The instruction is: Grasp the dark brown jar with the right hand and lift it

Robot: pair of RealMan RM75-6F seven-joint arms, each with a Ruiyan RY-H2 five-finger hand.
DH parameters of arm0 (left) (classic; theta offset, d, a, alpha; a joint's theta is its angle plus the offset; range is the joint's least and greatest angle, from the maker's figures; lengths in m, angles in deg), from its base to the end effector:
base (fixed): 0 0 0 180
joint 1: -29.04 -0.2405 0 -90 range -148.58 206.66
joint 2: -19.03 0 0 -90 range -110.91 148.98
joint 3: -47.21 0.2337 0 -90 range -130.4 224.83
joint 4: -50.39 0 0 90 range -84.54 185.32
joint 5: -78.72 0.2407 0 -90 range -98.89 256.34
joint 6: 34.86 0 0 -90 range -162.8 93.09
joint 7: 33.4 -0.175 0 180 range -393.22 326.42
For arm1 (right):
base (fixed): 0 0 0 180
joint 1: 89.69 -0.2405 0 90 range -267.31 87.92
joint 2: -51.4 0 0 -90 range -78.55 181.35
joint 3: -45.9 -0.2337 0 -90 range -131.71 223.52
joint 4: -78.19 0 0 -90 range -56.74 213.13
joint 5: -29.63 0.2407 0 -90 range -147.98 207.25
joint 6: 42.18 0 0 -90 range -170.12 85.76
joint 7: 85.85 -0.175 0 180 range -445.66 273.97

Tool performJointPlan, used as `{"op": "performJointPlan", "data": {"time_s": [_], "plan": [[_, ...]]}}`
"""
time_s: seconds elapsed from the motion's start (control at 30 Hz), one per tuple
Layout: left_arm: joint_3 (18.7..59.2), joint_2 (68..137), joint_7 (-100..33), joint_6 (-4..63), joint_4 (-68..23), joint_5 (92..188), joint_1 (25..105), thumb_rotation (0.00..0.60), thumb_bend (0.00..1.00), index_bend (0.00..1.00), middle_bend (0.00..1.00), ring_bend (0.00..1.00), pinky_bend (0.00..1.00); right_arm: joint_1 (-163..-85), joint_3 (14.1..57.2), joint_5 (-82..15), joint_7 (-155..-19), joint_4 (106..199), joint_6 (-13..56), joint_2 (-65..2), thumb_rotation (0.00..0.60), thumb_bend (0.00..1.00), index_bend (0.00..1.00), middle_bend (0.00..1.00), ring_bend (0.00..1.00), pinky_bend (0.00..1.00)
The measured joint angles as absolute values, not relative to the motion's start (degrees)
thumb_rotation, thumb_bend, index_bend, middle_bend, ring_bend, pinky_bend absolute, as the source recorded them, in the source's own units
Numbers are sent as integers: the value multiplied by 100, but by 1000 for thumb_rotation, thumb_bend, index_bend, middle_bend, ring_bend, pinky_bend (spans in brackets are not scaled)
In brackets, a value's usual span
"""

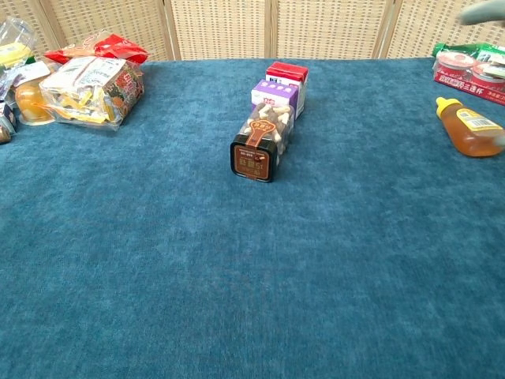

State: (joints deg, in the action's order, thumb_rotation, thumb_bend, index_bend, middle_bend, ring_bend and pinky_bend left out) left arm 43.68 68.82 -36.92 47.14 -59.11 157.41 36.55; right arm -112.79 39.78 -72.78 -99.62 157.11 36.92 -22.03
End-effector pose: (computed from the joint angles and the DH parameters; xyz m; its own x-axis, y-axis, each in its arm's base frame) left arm -0.2701 0.2229 0.1638 0.3936 0.0388 0.9185 0.9172 0.0510 -0.3952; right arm -0.2107 -0.3033 0.0661 0.3041 -0.0067 0.9526 -0.8097 -0.5287 0.2547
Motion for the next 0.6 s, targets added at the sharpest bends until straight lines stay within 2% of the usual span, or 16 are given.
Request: {"op": "performJointPlan", "data": {"time_s": [0.3,0.6], "plan": [[4296,6859,-3671,4580,-5896,15514,3695,600,172,0,0,0,0,-12449,3910,-7806,-9636,15484,2875,-2472,600,0,0,0,0,0],[4266,6876,-3694,4522,-5873,15412,3704,600,170,0,0,0,0,-13317,3891,-7842,-9570,14905,2211,-3034,600,0,0,0,0,0]]}}
